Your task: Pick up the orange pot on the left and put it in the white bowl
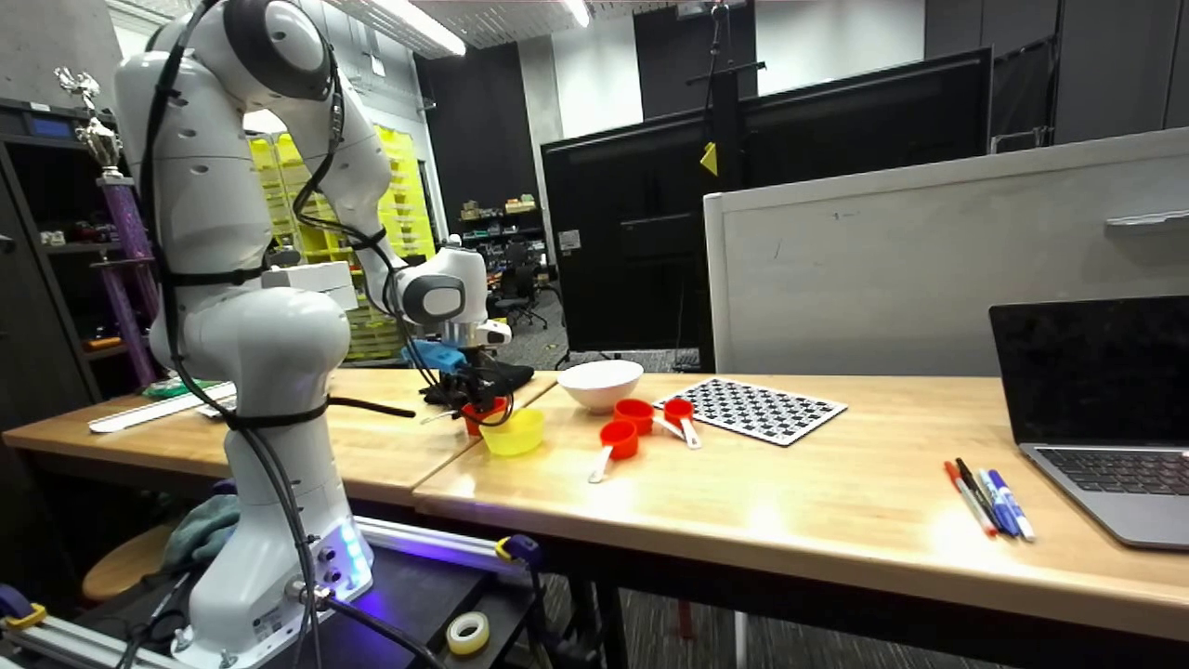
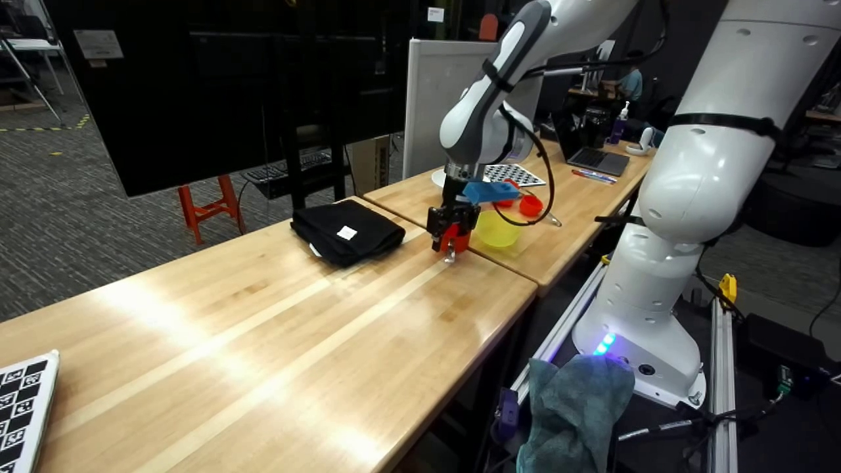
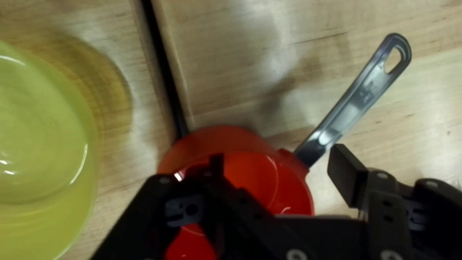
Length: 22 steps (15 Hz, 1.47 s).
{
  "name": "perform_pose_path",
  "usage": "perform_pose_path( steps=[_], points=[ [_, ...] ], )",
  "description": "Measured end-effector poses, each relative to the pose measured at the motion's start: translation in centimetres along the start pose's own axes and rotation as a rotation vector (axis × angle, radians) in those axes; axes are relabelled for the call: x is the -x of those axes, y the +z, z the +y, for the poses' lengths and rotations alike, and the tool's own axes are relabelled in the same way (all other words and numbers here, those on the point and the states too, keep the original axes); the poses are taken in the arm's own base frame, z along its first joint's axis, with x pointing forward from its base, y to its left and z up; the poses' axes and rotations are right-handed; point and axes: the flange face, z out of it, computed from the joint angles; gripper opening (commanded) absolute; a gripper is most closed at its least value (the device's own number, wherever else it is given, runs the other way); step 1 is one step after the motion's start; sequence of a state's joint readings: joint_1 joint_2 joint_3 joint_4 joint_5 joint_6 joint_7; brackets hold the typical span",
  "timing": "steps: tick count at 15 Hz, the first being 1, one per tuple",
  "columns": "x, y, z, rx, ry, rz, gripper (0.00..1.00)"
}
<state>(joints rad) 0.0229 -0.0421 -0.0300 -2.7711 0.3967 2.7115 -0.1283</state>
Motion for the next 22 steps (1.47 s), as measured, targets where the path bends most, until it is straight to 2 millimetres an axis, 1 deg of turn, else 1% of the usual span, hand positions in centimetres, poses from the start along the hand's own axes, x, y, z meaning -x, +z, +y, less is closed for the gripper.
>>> perform_pose_path(
  steps=[1,2,5,6,8,11,16,19,22],
  points=[
    [0.0,-0.1,0.0,-0.001,0.000,0.003,0.34],
    [-0.1,-0.2,0.0,-0.001,-0.001,0.006,0.23],
    [0.1,-0.1,-0.2,0.001,-0.008,0.001,0.01],
    [0.0,-0.1,-0.3,0.004,-0.013,0.000,0.00],
    [-0.1,-0.4,-0.5,0.012,-0.029,0.007,0.04],
    [-0.1,-0.9,-1.0,0.035,-0.053,0.011,0.01],
    [0.3,-2.1,-2.1,0.092,-0.086,-0.005,0.02],
    [0.5,-3.7,-3.2,0.131,-0.106,-0.016,0.02],
    [0.3,-6.4,-4.3,0.162,-0.124,-0.018,0.02]
  ],
)
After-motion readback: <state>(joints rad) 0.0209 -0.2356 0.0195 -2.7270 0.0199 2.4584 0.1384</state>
